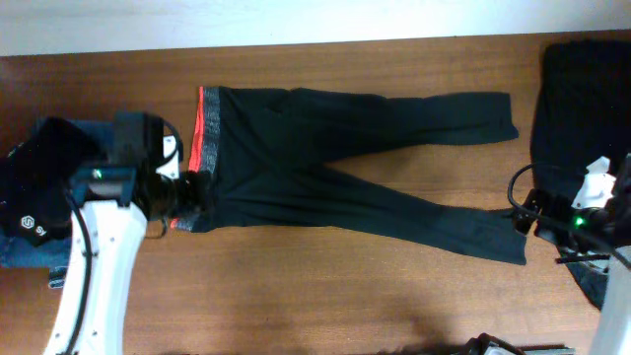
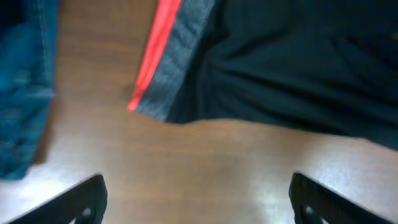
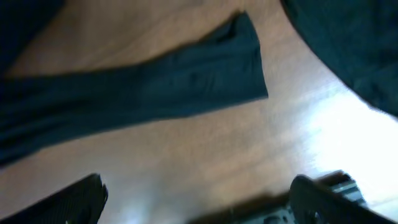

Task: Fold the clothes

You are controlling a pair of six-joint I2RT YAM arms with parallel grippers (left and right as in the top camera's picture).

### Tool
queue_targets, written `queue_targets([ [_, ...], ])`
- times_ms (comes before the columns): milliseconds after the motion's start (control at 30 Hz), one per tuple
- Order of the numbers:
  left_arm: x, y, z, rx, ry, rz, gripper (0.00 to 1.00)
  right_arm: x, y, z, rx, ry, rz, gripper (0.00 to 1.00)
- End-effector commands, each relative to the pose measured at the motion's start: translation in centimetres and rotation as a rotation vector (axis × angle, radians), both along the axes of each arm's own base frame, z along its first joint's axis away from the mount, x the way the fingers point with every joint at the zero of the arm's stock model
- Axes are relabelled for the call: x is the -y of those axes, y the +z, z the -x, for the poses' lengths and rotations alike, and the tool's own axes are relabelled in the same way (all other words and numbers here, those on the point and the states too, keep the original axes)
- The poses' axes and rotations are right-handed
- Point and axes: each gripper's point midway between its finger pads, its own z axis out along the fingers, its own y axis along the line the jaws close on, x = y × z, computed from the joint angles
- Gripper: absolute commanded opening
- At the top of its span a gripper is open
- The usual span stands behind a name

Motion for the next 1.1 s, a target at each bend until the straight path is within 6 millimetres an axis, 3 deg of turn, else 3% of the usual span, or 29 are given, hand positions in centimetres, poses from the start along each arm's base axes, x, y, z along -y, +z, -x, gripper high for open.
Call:
queue_targets([
  [0,1.0,-2.7,1.0,-0.018,-0.047,0.045,0.94,0.1,-2.5,-0.3,-0.011,-0.092,-0.044,0.99],
  [200,1.8,-7.1,1.4,-0.013,-0.061,0.091,0.98,0.5,-8.4,-1.0,-0.032,-0.163,-0.077,0.99],
  [433,0.3,-8.3,0.3,0.049,-0.024,0.082,0.99,0.2,-13.4,-0.6,-0.12,-0.168,-0.118,0.99],
  [733,-1.3,-8.6,0.0,0.052,0.043,0.087,0.99,0.4,-16.1,-0.9,-0.205,-0.163,-0.156,0.99],
  [1067,-2.6,-11.6,-0.5,-0.025,0.201,0.206,0.99,0.5,-16.2,-1.0,-0.2,-0.14,-0.149,0.99],
])
